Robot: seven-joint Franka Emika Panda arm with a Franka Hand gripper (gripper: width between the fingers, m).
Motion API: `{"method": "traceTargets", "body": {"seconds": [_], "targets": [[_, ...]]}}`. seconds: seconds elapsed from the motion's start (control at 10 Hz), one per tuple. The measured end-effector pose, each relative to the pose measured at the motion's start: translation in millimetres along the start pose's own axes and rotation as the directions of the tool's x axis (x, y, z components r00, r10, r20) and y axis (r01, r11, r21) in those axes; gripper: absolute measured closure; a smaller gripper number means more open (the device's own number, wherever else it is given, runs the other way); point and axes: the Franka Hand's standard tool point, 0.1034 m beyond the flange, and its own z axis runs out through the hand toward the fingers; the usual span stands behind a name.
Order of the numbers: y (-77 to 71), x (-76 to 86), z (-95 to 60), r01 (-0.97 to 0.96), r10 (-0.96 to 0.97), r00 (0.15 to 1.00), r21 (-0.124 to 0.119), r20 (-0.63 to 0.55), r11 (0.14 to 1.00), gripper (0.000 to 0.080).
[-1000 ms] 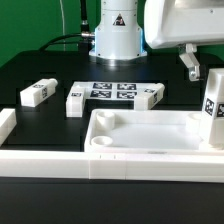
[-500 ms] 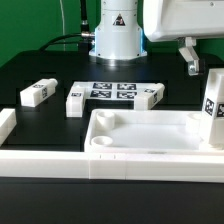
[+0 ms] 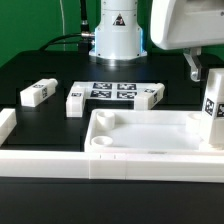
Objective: Assemble desk
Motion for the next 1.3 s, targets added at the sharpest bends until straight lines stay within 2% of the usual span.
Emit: {"method": "traceTargets", "body": {"seconds": [0.2, 0.6, 0.7, 0.8, 0.9, 1.0, 1.1, 1.3], "targets": [[2.6, 4.0, 7.4, -0.004, 0.004, 1.000, 0.005, 0.031, 1.000, 0.0150], [5.8, 5.2, 7.1, 0.010, -0.010, 1.000, 0.005, 0.026, 1.000, 0.0150], [5.4, 4.9, 7.8, 0.011, -0.011, 1.000, 0.005, 0.025, 1.000, 0.0197], [5.3, 4.9, 7.7, 0.011, -0.011, 1.000, 0.005, 0.025, 1.000, 0.0197], [5.3, 4.9, 7.7, 0.011, -0.011, 1.000, 0.005, 0.025, 1.000, 0.0393], [5.8, 5.0, 7.6, 0.011, -0.011, 1.000, 0.005, 0.025, 1.000, 0.0393], [6.5, 4.9, 7.6, 0.001, -0.001, 1.000, 0.004, 0.025, 1.000, 0.0510], [6.6, 4.9, 7.6, -0.012, 0.012, 1.000, 0.004, 0.025, 1.000, 0.0510]]}}
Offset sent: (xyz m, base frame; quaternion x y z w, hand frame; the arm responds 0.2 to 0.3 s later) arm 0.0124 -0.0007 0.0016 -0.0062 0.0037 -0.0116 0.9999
